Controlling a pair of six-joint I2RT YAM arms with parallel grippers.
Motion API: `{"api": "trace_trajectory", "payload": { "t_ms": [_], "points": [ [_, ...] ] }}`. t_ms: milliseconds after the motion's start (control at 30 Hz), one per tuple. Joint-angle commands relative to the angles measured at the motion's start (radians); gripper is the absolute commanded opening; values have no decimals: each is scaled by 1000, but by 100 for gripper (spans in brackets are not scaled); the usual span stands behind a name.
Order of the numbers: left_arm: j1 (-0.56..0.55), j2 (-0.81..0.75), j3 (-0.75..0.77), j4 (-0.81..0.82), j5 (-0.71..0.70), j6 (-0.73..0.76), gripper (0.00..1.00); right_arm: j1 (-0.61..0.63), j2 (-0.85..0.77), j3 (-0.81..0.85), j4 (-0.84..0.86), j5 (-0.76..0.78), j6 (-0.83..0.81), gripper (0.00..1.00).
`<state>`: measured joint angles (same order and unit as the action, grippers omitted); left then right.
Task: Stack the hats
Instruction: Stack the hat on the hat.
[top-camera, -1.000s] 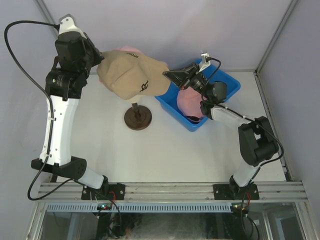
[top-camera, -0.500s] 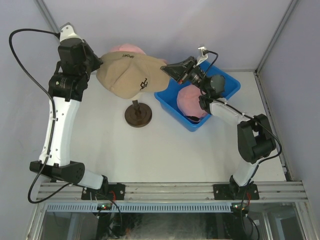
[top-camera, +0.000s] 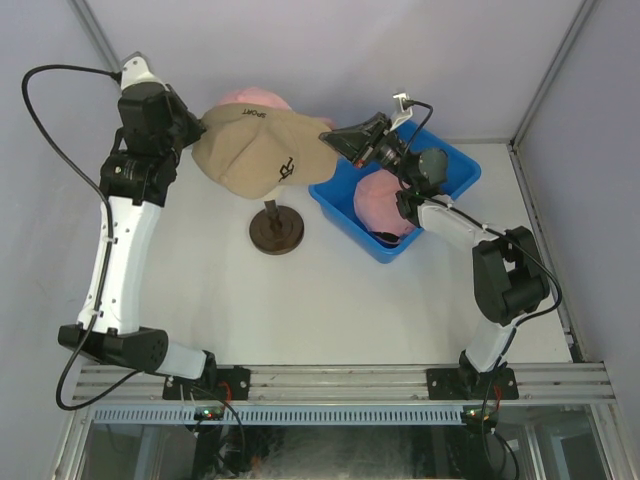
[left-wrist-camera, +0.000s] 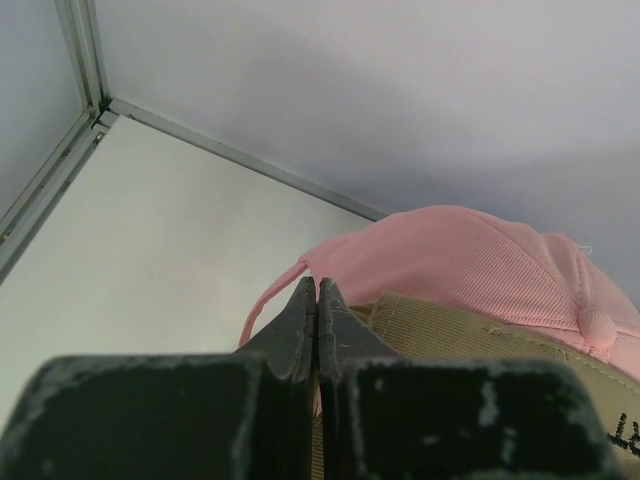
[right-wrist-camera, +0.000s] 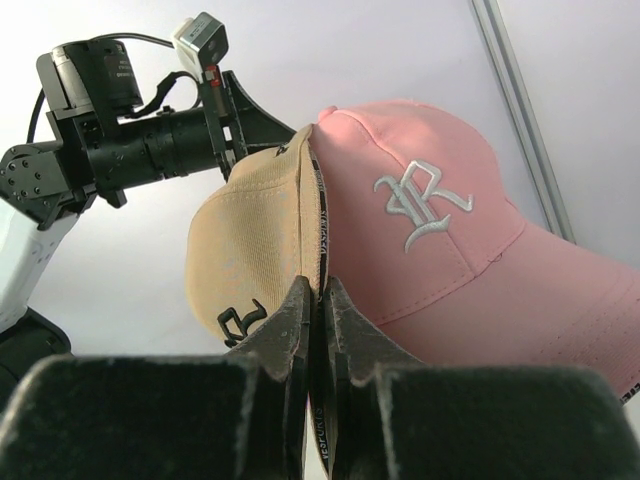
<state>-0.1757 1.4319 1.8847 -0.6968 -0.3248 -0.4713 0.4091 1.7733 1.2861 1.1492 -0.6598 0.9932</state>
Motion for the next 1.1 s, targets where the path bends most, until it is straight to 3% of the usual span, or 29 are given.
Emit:
{"api": "trace_trajectory", "payload": {
  "t_ms": [0,800,1067],
  "points": [
    [54,-30,-37,-9,-82,14,0,-30,-10,49,36,59,-33,0],
    [58,-286,-182,56,-94,14,0,64,-199,106,-84,-16,-33,0],
    [59,-292,-128,64,-107,16,0,62,-143,287,-128,-40,-33,0]
  ]
}}
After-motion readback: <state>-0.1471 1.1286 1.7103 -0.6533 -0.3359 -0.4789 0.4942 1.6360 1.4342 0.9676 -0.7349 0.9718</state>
